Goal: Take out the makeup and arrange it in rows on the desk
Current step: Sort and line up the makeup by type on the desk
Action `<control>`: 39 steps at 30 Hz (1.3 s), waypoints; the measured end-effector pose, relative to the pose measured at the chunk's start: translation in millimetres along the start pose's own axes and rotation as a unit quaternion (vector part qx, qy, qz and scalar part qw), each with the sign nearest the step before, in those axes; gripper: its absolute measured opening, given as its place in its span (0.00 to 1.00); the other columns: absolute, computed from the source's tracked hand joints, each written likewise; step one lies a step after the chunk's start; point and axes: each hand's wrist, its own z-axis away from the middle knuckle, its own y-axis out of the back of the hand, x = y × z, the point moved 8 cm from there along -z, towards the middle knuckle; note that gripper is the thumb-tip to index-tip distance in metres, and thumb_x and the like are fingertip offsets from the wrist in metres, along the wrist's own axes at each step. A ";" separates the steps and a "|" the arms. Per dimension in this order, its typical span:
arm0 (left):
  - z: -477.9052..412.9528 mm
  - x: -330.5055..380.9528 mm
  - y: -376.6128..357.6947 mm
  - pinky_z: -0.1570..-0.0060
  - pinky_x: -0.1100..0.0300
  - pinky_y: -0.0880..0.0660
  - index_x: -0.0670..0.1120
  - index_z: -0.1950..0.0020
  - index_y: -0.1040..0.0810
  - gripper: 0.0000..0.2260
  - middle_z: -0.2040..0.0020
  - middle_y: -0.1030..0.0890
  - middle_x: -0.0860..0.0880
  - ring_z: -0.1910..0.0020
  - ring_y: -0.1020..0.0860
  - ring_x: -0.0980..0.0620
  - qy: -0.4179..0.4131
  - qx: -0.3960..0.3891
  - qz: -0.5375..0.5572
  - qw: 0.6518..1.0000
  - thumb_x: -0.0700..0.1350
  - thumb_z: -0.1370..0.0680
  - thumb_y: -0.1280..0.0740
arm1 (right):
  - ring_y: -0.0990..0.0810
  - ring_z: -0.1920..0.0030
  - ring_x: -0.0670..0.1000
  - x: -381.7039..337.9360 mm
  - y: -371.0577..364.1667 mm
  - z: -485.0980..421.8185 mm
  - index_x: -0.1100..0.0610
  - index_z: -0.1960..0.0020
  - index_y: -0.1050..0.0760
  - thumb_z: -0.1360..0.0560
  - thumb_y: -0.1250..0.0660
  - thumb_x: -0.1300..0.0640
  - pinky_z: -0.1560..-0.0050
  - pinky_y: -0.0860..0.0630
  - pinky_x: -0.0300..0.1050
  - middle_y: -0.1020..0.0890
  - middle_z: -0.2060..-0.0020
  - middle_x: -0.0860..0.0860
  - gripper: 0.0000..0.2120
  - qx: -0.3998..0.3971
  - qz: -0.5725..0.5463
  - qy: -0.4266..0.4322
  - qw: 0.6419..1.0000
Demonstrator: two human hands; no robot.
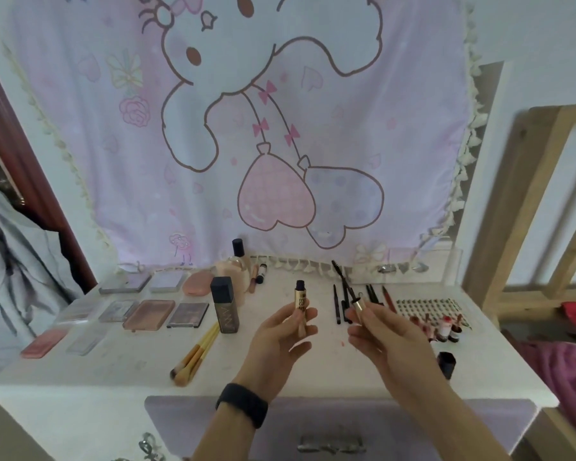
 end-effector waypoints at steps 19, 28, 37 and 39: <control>-111.8 -24.4 22.5 0.47 0.56 0.19 0.51 0.49 0.18 0.12 0.54 0.16 0.51 0.54 0.17 0.53 0.039 0.143 -0.426 0.892 0.54 0.27 0.25 | 0.17 0.60 0.43 58.8 21.4 -25.3 0.50 0.45 0.29 0.18 0.39 0.51 0.59 0.20 0.43 0.14 0.54 0.42 0.04 0.089 0.275 0.085 0.953; -141.1 -27.8 3.9 0.62 0.64 0.19 0.49 0.56 0.16 0.10 0.62 0.15 0.50 0.64 0.17 0.54 0.059 0.104 -0.448 0.886 0.54 0.29 0.22 | 0.16 0.60 0.44 63.5 20.0 -30.2 0.48 0.45 0.29 0.20 0.39 0.49 0.61 0.19 0.40 0.15 0.54 0.39 0.05 0.071 0.278 0.110 0.952; -143.9 -30.6 2.1 0.64 0.64 0.19 0.47 0.56 0.16 0.14 0.63 0.15 0.50 0.65 0.16 0.53 0.052 0.095 -0.446 0.888 0.57 0.28 0.24 | 0.15 0.60 0.45 64.6 23.3 -28.7 0.48 0.45 0.29 0.21 0.39 0.47 0.60 0.19 0.41 0.14 0.53 0.41 0.07 0.070 0.267 0.130 0.952; -145.1 -31.6 2.4 0.57 0.59 0.17 0.46 0.56 0.16 0.15 0.63 0.15 0.49 0.63 0.15 0.50 0.054 0.092 -0.445 0.889 0.59 0.27 0.26 | 0.15 0.60 0.45 65.5 24.0 -28.5 0.48 0.44 0.29 0.20 0.38 0.49 0.59 0.19 0.39 0.14 0.53 0.40 0.05 0.067 0.266 0.131 0.953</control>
